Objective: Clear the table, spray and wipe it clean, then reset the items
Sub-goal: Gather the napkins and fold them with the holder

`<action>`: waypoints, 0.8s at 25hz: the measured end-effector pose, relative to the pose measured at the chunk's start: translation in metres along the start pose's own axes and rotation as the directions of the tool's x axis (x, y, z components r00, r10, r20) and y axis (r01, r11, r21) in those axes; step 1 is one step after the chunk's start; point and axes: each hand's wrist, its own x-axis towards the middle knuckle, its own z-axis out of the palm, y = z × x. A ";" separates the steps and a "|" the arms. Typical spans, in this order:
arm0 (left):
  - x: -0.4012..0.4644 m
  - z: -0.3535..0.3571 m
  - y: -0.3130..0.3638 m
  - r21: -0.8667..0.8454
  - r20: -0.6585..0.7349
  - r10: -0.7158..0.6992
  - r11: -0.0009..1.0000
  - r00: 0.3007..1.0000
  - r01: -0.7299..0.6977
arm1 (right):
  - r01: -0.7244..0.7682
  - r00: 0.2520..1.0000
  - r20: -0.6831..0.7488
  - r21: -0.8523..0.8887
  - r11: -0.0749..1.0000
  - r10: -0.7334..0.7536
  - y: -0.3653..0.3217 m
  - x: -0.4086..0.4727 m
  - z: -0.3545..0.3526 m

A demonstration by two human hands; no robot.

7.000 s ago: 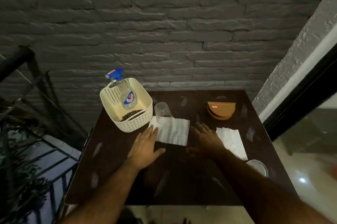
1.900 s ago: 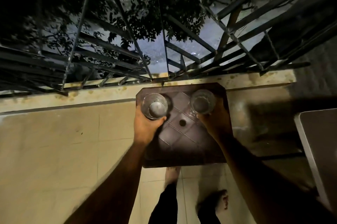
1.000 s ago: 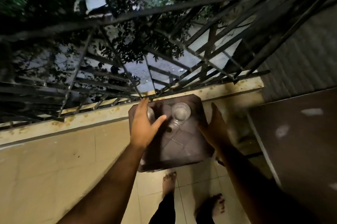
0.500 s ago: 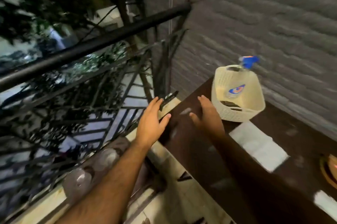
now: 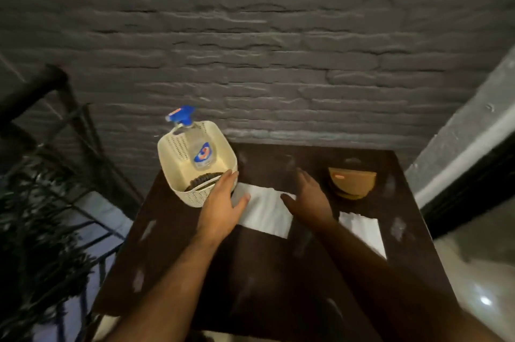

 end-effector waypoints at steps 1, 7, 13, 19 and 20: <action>0.005 0.011 0.003 0.016 0.050 0.018 1.000 0.999 -0.019 | -0.063 0.998 0.007 -0.017 0.998 0.063 0.011 -0.003 -0.002; 0.016 0.052 -0.013 0.054 0.292 0.056 0.996 0.955 -0.075 | -0.280 0.947 0.157 -0.019 0.960 0.279 0.055 -0.032 0.011; 0.048 0.074 -0.055 0.175 0.410 -0.150 0.981 0.900 0.084 | -0.437 0.878 0.210 -0.015 0.900 0.430 0.060 -0.043 0.031; 0.060 0.106 -0.094 0.322 0.320 -0.459 0.876 0.829 0.361 | -0.539 0.809 0.231 -0.072 0.839 0.540 0.059 -0.058 0.047; 0.061 0.112 -0.096 0.322 0.310 -0.499 0.856 0.810 0.404 | -0.543 0.808 0.221 -0.081 0.836 0.547 0.062 -0.060 0.046</action>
